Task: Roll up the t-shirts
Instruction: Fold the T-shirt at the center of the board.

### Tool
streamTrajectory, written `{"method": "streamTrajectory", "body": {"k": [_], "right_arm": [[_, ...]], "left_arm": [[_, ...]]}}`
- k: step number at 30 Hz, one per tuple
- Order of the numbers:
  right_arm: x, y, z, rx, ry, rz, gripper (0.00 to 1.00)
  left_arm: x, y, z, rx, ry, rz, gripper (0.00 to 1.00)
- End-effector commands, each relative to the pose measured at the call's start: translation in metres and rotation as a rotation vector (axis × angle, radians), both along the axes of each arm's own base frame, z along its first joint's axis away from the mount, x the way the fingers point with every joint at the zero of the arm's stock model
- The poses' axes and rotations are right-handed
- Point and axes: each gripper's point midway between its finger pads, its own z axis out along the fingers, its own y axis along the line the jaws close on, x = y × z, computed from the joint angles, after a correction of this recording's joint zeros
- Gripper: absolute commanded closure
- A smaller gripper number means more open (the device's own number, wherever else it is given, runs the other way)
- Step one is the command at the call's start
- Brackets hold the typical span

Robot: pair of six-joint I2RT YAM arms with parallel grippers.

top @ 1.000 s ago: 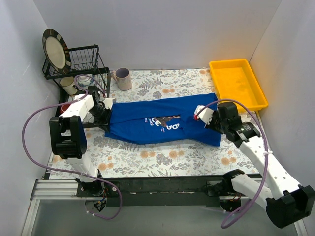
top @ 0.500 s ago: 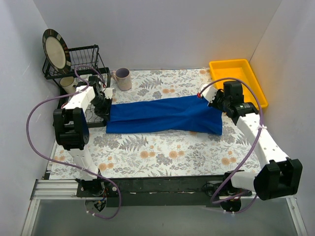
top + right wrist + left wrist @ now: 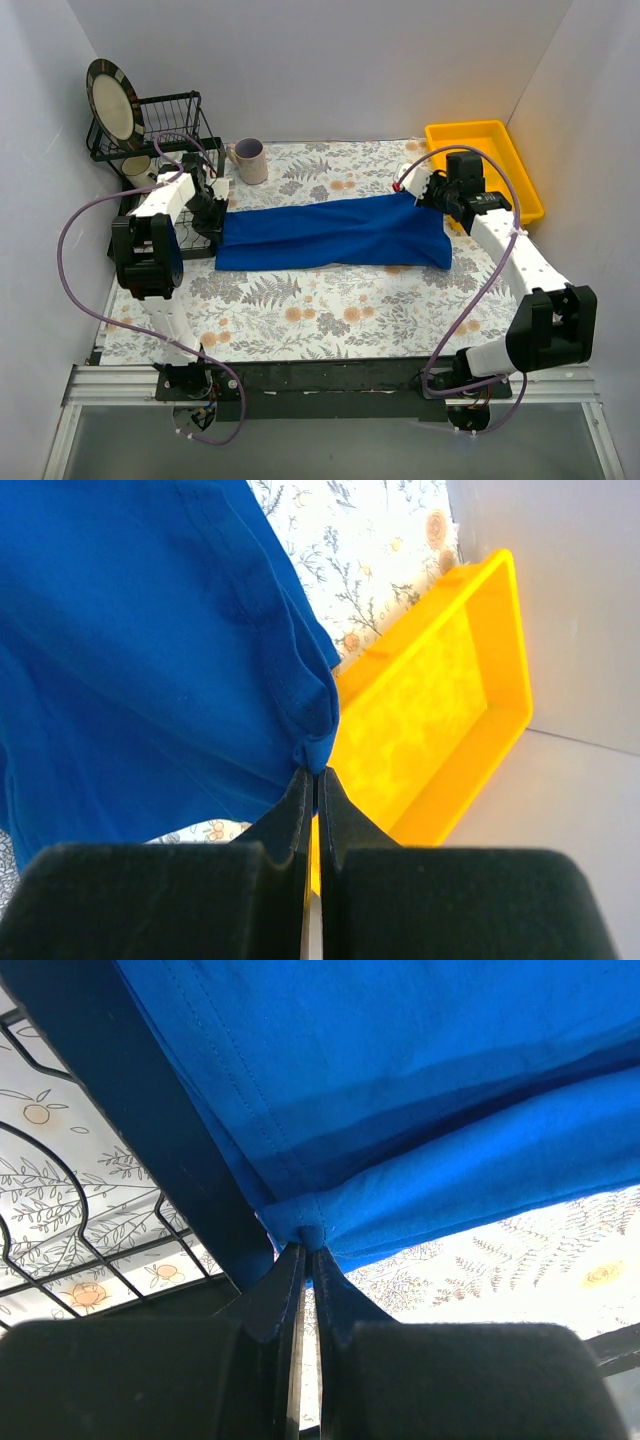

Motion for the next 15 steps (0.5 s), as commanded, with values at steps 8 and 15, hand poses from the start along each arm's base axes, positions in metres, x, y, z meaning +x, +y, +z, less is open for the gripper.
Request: {"method": "streamTrajectory", "body": {"k": [8,15], "right_arm": [[0.036,0.010,0.024,-0.006,-0.115,0.071,0.99],[0.046,0.017,0.017,0.002,-0.108,0.099,0.99]], "left_arm": [[-0.013,0.006,0.018,0.035,-0.020,0.003,1.00],[-0.038,0.007,0.018,0.045,0.005,0.007,1.00]]}}
